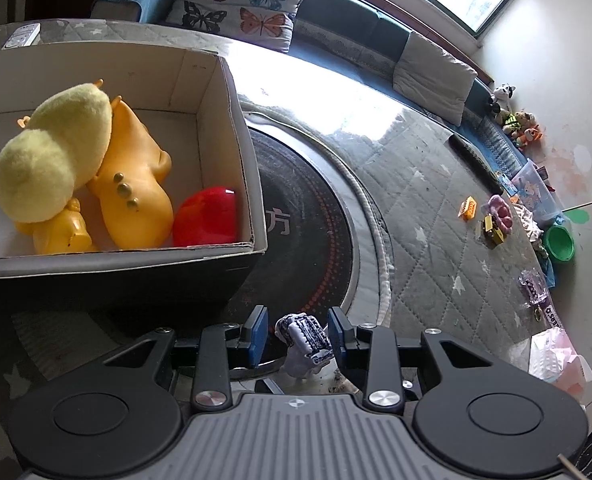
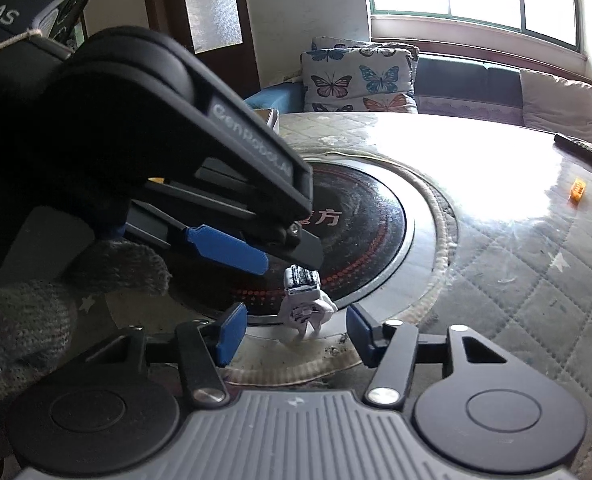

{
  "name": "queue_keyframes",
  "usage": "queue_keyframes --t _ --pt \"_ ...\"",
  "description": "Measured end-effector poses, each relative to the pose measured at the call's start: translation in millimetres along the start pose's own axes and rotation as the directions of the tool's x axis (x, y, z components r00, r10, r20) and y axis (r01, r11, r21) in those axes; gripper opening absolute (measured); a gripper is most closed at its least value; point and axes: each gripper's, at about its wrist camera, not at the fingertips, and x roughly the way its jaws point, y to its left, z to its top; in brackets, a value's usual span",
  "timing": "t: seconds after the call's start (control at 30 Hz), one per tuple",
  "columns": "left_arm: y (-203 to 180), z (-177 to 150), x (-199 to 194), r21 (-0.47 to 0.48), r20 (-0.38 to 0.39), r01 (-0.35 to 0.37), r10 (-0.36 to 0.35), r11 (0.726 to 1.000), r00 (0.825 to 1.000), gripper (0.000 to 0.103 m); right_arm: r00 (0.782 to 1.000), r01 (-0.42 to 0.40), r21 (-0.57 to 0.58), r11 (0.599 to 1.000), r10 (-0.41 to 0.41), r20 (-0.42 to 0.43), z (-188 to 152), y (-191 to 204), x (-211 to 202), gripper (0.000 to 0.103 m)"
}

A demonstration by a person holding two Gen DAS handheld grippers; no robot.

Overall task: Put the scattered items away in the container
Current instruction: 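Close the left gripper on the white robot figurine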

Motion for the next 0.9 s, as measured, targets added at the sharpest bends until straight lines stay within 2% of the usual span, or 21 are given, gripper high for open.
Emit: queue_keyframes --t 0.2,0.37,0.63,0.9 --pt "1 3 8 -0.009 -0.014 -0.004 0.003 1.000 1.000 0.036 1.000 0.009 -0.001 1.000 -0.009 -0.008 1 -1 5 0.047" --pt "3 3 11 -0.019 -0.019 0.000 0.000 1.000 1.000 0.036 1.000 0.015 -0.009 1.000 -0.016 -0.013 1 0 7 0.032" --pt "6 3 11 -0.029 -0.025 -0.001 0.001 1.000 1.000 0.036 1.000 0.020 -0.034 0.999 -0.020 -0.011 -1 4 1 0.032" --pt "6 -1 13 -0.034 -0.055 0.031 -0.033 0.999 0.998 0.034 1.000 0.019 -0.051 0.998 -0.020 -0.014 -3 7 -5 0.032"
